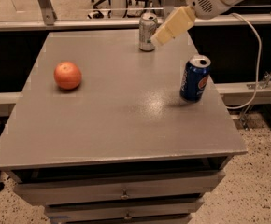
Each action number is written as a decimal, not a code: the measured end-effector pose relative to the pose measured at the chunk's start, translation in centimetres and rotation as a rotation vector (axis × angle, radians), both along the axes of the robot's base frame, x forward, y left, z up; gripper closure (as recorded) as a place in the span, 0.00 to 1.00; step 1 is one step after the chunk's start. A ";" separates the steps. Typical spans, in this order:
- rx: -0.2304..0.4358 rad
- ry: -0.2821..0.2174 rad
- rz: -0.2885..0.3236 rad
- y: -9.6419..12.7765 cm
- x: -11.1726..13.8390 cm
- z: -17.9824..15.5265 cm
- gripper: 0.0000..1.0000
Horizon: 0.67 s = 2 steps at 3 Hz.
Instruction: Pick 7up can
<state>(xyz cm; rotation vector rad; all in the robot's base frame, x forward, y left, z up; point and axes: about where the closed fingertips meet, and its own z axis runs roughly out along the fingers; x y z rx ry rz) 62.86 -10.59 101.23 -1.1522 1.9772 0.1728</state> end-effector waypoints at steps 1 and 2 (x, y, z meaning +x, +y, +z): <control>0.081 -0.035 -0.029 0.8 4.9 -1.8 0.00; 0.102 -0.037 -0.052 1.8 9.7 -4.0 0.00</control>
Offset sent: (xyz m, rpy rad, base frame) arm 0.1556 0.0275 -0.0647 0.1142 -0.0437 -0.0822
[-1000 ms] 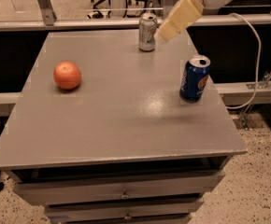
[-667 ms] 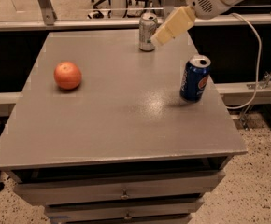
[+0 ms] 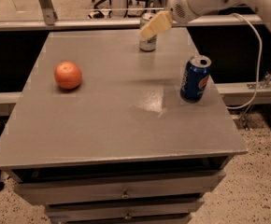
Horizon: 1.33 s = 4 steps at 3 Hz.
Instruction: Pick 7up can
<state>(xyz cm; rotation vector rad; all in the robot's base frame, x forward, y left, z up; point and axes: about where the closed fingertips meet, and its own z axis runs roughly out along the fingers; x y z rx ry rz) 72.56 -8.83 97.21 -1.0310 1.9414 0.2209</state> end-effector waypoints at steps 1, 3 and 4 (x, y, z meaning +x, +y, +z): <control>0.002 0.021 -0.024 0.2 3.7 -2.2 0.00; 0.026 0.082 -0.069 0.9 9.0 -6.3 0.00; 0.054 0.118 -0.074 1.3 10.3 -7.9 0.00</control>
Offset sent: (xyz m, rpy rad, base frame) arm 0.1050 0.0079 -0.0634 0.0292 0.0774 -0.0781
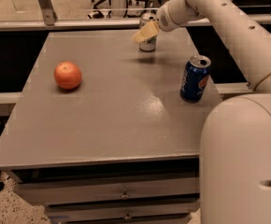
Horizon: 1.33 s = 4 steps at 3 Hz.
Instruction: Pick 7up can
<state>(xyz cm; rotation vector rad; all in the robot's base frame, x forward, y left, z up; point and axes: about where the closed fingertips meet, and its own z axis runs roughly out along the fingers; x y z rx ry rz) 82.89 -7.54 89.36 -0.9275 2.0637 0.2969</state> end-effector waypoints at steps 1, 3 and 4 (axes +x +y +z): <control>0.042 0.022 0.008 0.6 0.6 -0.8 0.17; 0.089 0.045 0.045 1.3 -0.7 -1.0 0.64; 0.131 0.041 0.067 1.6 -3.0 0.9 0.88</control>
Offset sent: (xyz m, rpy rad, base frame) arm -0.0019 0.0119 -0.0122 0.0926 0.0606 0.0488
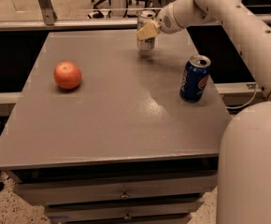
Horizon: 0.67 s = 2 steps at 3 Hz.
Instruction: Pick 7up can
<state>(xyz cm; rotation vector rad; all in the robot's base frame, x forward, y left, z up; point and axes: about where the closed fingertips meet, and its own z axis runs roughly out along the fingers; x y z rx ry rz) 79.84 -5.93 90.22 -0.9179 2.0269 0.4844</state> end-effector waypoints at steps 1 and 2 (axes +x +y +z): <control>0.082 0.003 0.071 1.7 -3.8 3.5 1.00; 0.212 0.025 0.206 4.9 -8.5 8.1 1.00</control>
Offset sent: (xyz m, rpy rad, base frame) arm -0.1493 0.0765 0.1492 0.3810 0.0564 0.3794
